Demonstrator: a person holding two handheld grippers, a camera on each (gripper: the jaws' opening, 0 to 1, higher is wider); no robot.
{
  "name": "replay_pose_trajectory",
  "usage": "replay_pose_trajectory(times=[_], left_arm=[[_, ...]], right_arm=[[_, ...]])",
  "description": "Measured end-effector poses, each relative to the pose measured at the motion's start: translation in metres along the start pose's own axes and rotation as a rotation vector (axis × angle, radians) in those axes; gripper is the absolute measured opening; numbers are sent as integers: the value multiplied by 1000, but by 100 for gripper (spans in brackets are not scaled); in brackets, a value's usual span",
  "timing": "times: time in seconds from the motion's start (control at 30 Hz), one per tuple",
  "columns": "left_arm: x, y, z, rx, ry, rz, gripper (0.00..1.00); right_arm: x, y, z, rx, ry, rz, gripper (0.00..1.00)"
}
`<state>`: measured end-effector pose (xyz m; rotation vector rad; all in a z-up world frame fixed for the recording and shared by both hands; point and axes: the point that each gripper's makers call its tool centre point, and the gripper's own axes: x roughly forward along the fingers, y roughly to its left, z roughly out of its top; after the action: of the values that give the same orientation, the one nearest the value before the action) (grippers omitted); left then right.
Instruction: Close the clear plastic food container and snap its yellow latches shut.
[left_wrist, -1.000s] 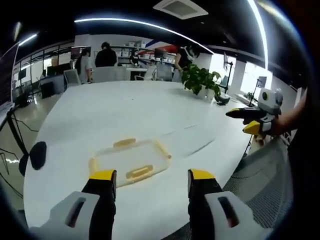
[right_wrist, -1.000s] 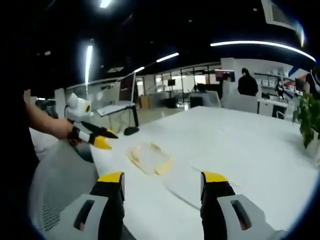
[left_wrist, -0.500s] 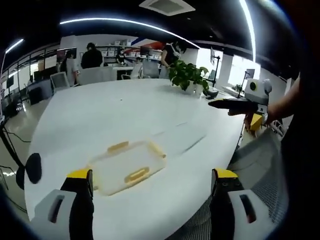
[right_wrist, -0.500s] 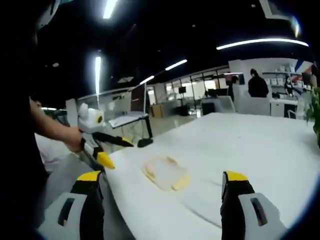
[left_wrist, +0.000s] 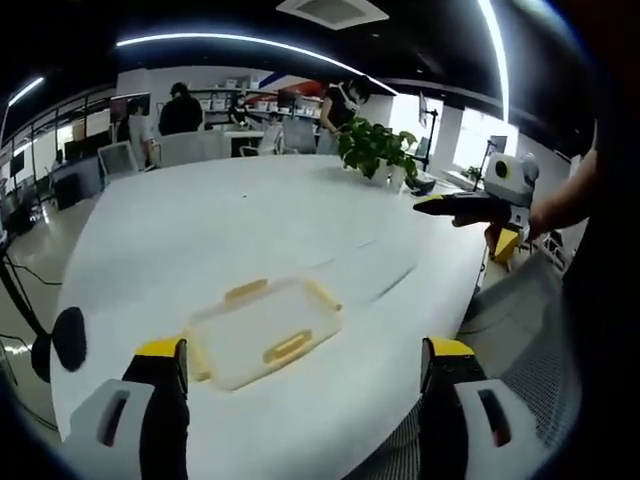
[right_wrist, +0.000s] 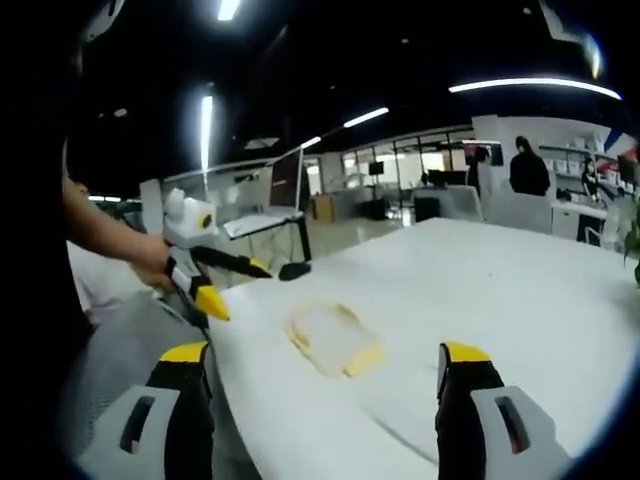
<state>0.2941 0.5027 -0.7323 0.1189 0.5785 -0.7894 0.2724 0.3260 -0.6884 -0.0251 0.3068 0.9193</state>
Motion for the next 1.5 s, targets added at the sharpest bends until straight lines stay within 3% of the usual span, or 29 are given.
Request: replay_pose_trajectory(times=[0.2, 0.9, 1.5], left_arm=[[1, 6, -2, -11, 11, -21, 97], [5, 16, -7, 13, 49, -114, 91], [5, 33, -14, 83, 102, -179, 89]], right_arm=[[12, 3, -5, -42, 40, 21, 93], [37, 8, -7, -60, 63, 16, 90], [54, -5, -11, -90, 118, -11, 86]])
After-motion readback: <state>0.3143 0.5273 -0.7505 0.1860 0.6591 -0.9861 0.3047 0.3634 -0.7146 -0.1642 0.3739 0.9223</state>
